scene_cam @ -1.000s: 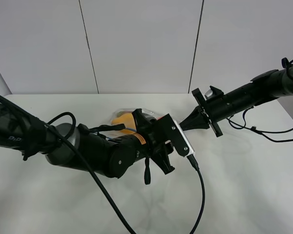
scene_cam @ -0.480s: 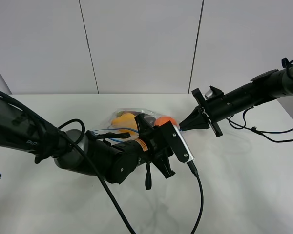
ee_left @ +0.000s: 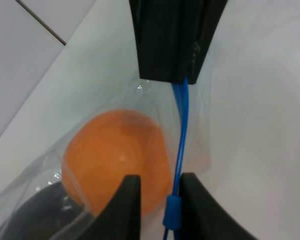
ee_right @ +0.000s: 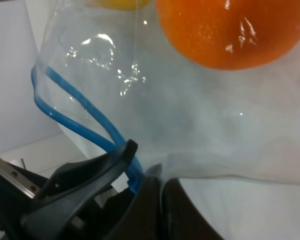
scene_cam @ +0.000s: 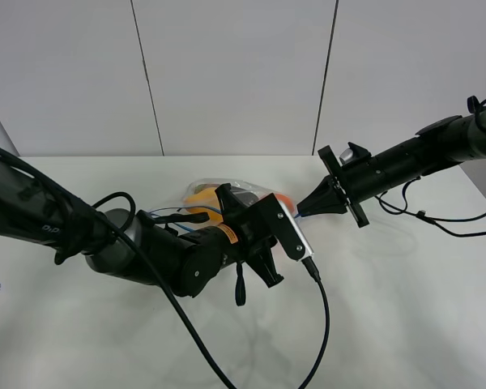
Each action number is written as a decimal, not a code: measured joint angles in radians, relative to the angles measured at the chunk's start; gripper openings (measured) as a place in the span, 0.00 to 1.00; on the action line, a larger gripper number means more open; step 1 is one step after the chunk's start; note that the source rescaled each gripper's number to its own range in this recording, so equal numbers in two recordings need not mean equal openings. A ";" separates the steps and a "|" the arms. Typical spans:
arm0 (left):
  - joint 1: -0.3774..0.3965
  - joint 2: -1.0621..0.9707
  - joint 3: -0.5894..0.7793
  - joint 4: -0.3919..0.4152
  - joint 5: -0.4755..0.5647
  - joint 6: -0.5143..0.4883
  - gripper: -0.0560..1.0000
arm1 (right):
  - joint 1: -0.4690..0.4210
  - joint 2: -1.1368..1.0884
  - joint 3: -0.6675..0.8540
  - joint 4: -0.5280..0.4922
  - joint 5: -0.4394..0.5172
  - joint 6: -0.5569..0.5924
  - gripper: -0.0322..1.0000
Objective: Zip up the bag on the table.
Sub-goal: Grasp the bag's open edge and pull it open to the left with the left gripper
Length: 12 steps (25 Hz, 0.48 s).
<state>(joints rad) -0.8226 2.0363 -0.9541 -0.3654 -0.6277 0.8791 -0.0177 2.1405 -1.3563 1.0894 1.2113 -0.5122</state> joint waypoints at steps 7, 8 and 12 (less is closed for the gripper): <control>0.000 0.001 0.000 0.003 0.038 0.000 0.24 | 0.000 0.000 0.000 0.000 0.000 0.000 0.03; 0.000 0.001 0.000 0.003 0.038 0.000 0.24 | 0.000 0.000 0.000 0.000 0.000 0.000 0.03; 0.000 0.001 0.000 0.003 0.038 0.000 0.19 | 0.000 0.000 0.000 0.000 0.000 0.000 0.03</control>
<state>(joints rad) -0.8226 2.0370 -0.9541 -0.3620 -0.5896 0.8791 -0.0177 2.1405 -1.3563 1.0894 1.2113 -0.5122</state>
